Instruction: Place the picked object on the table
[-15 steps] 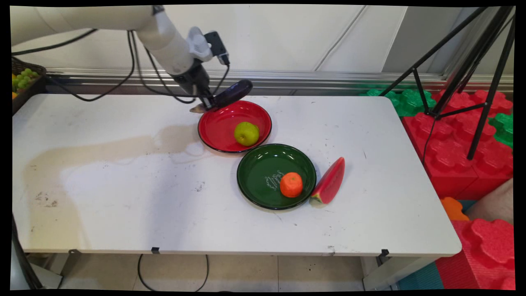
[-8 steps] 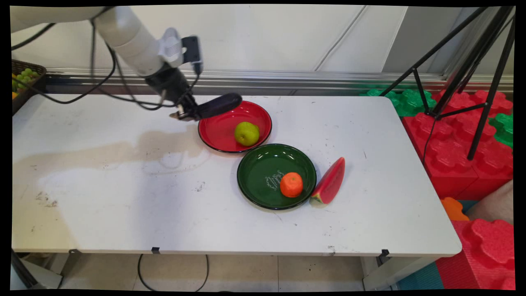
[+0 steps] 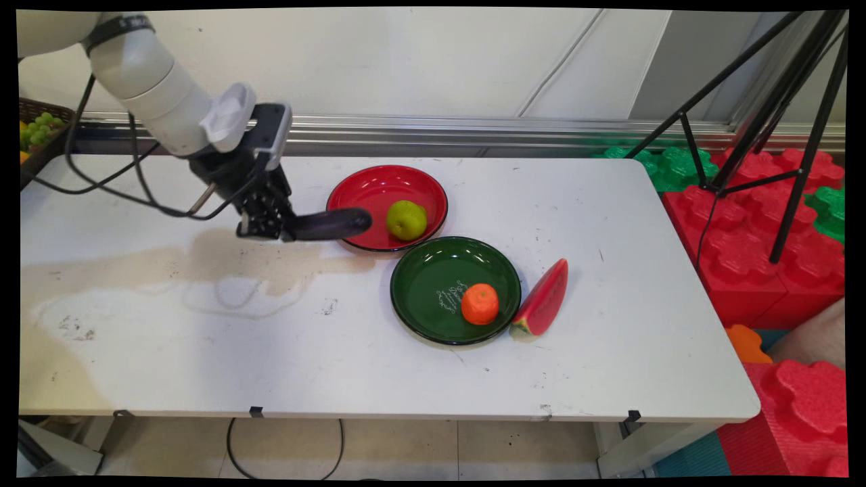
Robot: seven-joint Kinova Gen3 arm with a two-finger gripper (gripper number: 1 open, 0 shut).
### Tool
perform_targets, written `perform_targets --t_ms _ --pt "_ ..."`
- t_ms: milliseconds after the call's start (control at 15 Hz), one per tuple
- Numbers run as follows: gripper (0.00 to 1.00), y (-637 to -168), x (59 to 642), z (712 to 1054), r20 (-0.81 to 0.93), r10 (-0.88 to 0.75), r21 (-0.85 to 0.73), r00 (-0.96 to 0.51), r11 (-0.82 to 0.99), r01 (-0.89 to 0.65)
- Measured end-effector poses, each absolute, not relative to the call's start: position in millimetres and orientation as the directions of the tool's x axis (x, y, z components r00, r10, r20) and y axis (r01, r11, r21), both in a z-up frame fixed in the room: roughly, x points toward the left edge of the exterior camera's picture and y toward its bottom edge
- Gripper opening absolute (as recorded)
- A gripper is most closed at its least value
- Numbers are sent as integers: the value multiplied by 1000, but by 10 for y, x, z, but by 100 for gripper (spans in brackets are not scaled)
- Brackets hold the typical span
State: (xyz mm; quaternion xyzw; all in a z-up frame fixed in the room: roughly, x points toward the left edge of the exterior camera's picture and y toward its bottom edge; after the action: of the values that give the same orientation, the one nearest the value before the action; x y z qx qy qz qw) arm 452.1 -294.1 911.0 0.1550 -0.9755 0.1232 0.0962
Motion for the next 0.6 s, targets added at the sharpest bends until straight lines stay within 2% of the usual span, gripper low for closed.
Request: perform_targets --t_ms 600 --pt "0 -2778 4635 8755 195 -256 -123 -947 951 -283"
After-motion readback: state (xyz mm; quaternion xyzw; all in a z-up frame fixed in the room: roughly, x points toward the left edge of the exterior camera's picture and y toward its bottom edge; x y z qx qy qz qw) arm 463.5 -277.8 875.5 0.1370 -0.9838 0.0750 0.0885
